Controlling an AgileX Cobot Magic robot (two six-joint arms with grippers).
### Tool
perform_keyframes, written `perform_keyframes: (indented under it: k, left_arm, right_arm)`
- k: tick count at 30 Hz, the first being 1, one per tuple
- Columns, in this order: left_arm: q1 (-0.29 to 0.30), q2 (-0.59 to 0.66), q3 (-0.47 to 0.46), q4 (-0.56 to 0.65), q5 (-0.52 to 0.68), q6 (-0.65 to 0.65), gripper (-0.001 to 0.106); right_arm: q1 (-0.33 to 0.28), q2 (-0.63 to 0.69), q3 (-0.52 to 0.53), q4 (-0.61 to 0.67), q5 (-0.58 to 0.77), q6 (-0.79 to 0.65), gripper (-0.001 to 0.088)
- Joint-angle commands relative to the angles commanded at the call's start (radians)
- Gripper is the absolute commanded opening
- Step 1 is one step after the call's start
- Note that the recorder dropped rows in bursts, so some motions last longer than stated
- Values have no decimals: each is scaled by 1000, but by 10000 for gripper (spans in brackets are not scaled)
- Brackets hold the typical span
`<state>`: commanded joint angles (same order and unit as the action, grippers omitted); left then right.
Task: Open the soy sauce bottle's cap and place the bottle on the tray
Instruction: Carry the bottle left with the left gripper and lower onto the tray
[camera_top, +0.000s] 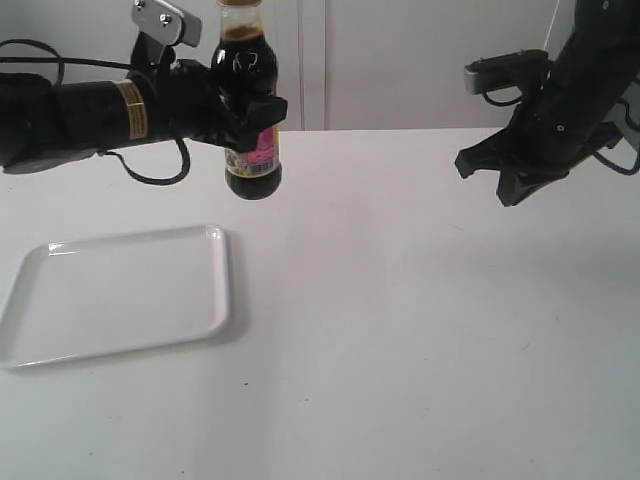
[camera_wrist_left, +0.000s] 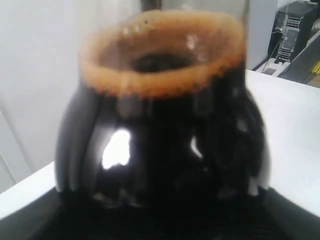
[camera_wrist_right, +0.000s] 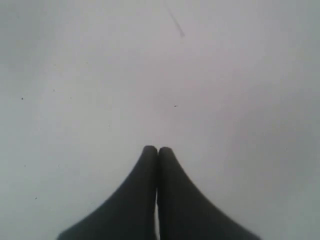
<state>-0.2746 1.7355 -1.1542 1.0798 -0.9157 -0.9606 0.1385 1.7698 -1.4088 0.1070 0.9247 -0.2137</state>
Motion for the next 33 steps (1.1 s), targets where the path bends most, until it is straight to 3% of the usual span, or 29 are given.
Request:
perform_keyframes:
  k: [6, 11, 16, 24, 33]
  left_arm:
    - [65, -116, 118, -5, -3, 41, 0]
    - [74, -187, 229, -69, -11, 129, 0]
    - [81, -204, 322, -173, -21, 186, 0]
    - [137, -204, 434, -321, -149, 307, 0]
    - [150, -186, 498, -420, -156, 398, 0]
  right_arm:
    - [0, -88, 164, 74, -100, -53, 0]
    - [0, -137, 290, 105, -169, -102, 0]
    - [0, -162, 324, 146, -199, -111, 0]
    - [0, -162, 379, 214, -265, -159, 0]
    - [0, -162, 386, 214, -277, -159, 0]
